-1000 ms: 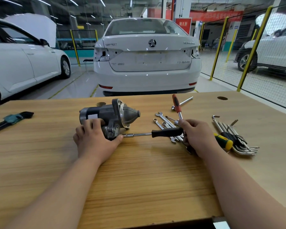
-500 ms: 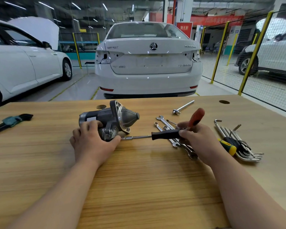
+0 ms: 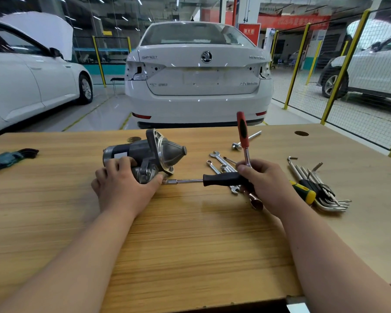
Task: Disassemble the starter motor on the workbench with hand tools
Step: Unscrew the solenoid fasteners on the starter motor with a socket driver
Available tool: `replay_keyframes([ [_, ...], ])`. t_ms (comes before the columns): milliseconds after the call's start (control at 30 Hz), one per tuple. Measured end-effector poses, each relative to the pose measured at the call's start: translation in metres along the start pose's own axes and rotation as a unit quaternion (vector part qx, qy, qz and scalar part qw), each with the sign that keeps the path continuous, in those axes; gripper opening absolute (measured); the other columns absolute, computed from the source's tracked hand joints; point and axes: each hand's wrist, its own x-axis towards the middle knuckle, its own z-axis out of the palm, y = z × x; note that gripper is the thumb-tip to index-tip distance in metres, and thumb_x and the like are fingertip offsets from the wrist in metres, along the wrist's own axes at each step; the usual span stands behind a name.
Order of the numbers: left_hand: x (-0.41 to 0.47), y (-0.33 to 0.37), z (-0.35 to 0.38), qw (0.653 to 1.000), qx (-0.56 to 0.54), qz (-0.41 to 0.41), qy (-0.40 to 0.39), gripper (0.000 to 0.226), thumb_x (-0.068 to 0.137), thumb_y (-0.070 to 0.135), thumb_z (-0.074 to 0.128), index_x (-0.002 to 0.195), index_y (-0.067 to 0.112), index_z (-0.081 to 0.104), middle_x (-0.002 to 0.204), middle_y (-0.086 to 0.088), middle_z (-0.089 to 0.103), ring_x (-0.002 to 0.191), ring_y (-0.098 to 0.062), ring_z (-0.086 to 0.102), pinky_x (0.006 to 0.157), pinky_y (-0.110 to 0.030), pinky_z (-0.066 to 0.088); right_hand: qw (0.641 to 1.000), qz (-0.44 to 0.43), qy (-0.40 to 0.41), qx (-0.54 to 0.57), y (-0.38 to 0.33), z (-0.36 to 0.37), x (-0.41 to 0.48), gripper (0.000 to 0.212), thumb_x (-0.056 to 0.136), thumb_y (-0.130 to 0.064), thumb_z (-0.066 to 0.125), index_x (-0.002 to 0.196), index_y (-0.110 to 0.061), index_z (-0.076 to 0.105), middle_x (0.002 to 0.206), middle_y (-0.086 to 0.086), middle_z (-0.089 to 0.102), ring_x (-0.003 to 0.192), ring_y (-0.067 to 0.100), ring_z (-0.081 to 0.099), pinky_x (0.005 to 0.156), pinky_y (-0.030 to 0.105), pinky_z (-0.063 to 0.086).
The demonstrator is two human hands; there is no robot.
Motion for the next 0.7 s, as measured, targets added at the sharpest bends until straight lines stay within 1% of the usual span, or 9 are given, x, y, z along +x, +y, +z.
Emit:
replay_keyframes([
  [67, 0.0, 0.0, 0.001, 1.0, -0.001, -0.001, 0.003, 0.074, 0.059, 0.084, 0.047, 0.11, 0.03, 0.041, 0.12, -0.003, 0.041, 0.11, -0.028, 0.034, 0.091, -0.043, 0.029, 1.0, -0.009, -0.003, 0.001, 0.0, -0.002, 0.0, 0.015, 0.093, -0.016, 0.066, 0.087, -0.027, 0.075, 0.076, -0.004, 0.07, 0.066, 0.013, 0.066, 0.071, 0.035, 0.058],
  [133, 0.001, 0.0, 0.002, 1.0, -0.005, -0.004, 0.008, 0.074, 0.058, 0.083, 0.049, 0.109, 0.03, 0.043, 0.12, -0.003, 0.041, 0.109, -0.029, 0.035, 0.091, -0.043, 0.029, 0.999, -0.025, -0.005, -0.023, -0.001, -0.003, -0.001, 0.024, 0.091, -0.011, 0.067, 0.083, -0.031, 0.076, 0.076, -0.005, 0.072, 0.072, 0.013, 0.067, 0.073, 0.031, 0.057],
  [267, 0.002, 0.004, 0.002, 1.0, 0.001, -0.02, -0.002, 0.075, 0.059, 0.081, 0.054, 0.112, 0.029, 0.043, 0.122, -0.004, 0.039, 0.111, -0.03, 0.034, 0.093, -0.043, 0.029, 0.994, -0.062, -0.034, -0.081, -0.004, -0.003, -0.004, 0.042, 0.091, 0.0, 0.063, 0.084, -0.04, 0.073, 0.098, -0.009, 0.07, 0.075, 0.009, 0.063, 0.063, 0.017, 0.052],
  [333, 0.004, 0.006, 0.002, 1.0, 0.006, -0.025, -0.011, 0.077, 0.06, 0.082, 0.054, 0.114, 0.029, 0.042, 0.123, -0.004, 0.037, 0.112, -0.03, 0.033, 0.094, -0.042, 0.028, 0.995, -0.052, -0.04, -0.082, -0.004, -0.003, -0.005, 0.04, 0.091, -0.002, 0.063, 0.092, -0.042, 0.072, 0.099, -0.005, 0.071, 0.076, 0.009, 0.061, 0.061, 0.014, 0.05],
  [400, 0.005, 0.006, 0.002, 0.999, 0.009, -0.029, -0.02, 0.078, 0.06, 0.082, 0.054, 0.115, 0.029, 0.042, 0.124, -0.004, 0.036, 0.112, -0.03, 0.033, 0.094, -0.042, 0.028, 0.995, -0.04, -0.035, -0.082, -0.003, -0.004, -0.003, 0.039, 0.091, -0.004, 0.065, 0.102, -0.041, 0.069, 0.103, -0.004, 0.07, 0.086, 0.008, 0.063, 0.073, 0.016, 0.05],
  [500, 0.004, 0.008, 0.001, 0.999, 0.015, -0.028, -0.024, 0.078, 0.061, 0.082, 0.055, 0.116, 0.029, 0.041, 0.124, -0.006, 0.036, 0.112, -0.031, 0.033, 0.094, -0.042, 0.029, 1.0, 0.006, -0.015, -0.017, 0.001, -0.005, 0.002, 0.033, 0.088, -0.003, 0.068, 0.108, -0.03, 0.07, 0.108, -0.004, 0.072, 0.101, 0.017, 0.068, 0.093, 0.031, 0.052],
  [600, 0.002, 0.008, 0.001, 0.999, 0.017, -0.03, -0.021, 0.077, 0.06, 0.081, 0.056, 0.115, 0.029, 0.041, 0.124, -0.006, 0.036, 0.112, -0.031, 0.033, 0.095, -0.044, 0.029, 0.994, 0.056, -0.006, 0.093, 0.004, -0.004, 0.006, 0.016, 0.088, -0.005, 0.071, 0.101, -0.016, 0.071, 0.101, 0.011, 0.073, 0.09, 0.024, 0.074, 0.081, 0.034, 0.059],
  [667, 0.0, 0.006, 0.004, 0.999, 0.017, -0.028, -0.018, 0.077, 0.06, 0.081, 0.056, 0.114, 0.03, 0.04, 0.124, -0.005, 0.036, 0.112, -0.031, 0.032, 0.095, -0.044, 0.029, 0.994, 0.058, 0.004, 0.094, 0.004, -0.002, 0.007, 0.008, 0.089, -0.014, 0.072, 0.096, -0.01, 0.072, 0.093, 0.015, 0.074, 0.082, 0.026, 0.075, 0.069, 0.031, 0.06],
  [700, -0.001, 0.005, 0.005, 0.999, 0.018, -0.025, -0.015, 0.077, 0.06, 0.081, 0.056, 0.114, 0.03, 0.039, 0.123, -0.005, 0.035, 0.111, -0.031, 0.032, 0.095, -0.045, 0.029, 0.995, 0.058, 0.01, 0.084, 0.004, -0.001, 0.007, 0.011, 0.09, -0.02, 0.072, 0.094, -0.01, 0.072, 0.087, 0.015, 0.075, 0.076, 0.026, 0.075, 0.064, 0.03, 0.059],
])
